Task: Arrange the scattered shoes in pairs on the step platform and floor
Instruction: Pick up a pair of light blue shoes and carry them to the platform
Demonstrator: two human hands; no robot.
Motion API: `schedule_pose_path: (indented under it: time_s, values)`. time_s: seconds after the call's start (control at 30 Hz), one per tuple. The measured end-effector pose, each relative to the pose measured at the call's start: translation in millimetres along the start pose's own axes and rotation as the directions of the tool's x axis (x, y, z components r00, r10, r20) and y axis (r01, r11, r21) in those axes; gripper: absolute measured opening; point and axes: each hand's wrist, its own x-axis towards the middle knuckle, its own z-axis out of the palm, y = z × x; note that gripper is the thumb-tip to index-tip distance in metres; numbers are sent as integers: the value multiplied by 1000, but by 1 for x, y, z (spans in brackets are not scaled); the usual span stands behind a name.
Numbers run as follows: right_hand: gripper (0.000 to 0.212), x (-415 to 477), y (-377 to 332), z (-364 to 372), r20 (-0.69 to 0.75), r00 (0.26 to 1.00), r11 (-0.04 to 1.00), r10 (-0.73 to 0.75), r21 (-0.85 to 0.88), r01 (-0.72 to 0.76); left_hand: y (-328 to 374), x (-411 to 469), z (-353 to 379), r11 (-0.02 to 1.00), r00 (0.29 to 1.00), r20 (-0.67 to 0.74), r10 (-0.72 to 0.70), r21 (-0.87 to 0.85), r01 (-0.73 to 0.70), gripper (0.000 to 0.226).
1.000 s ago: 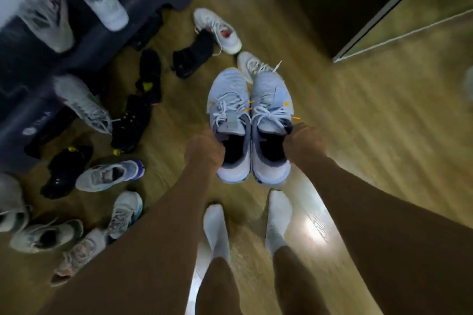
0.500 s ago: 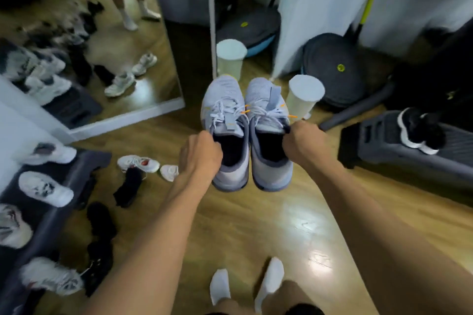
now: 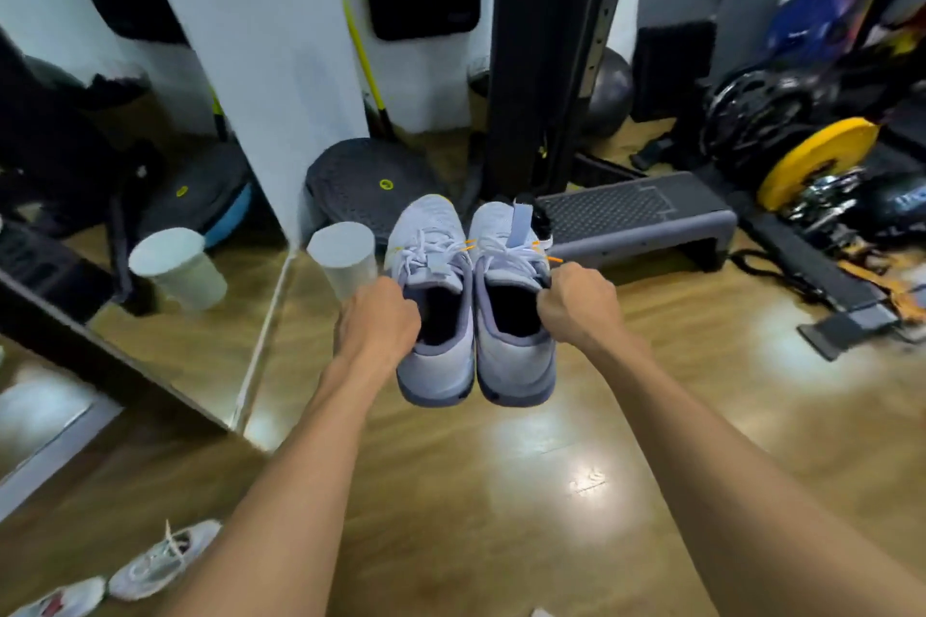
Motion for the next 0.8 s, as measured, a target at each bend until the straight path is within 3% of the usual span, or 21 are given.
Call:
schedule_pose_path:
  time_s: [0.3,0.43,0.63,0.8]
  values:
    - [20,77,172,-62,-49,985,985,166,-41,-168,187,37,96,992,990,77,123,-7,-122,25]
    - [19,126,221,-67,-32,980,980,198,-21,-198,243,75,139,986,982,90,163,5,-165,25]
    - [2,221,280,-70,36,962,963,271,6,-271,323,154,204,989,974,168,149,-7,-150,26]
    - [13,305,321,-75,90,946,949,312,7,-314,383,215,237,989,952,266,150,-25,-149,11]
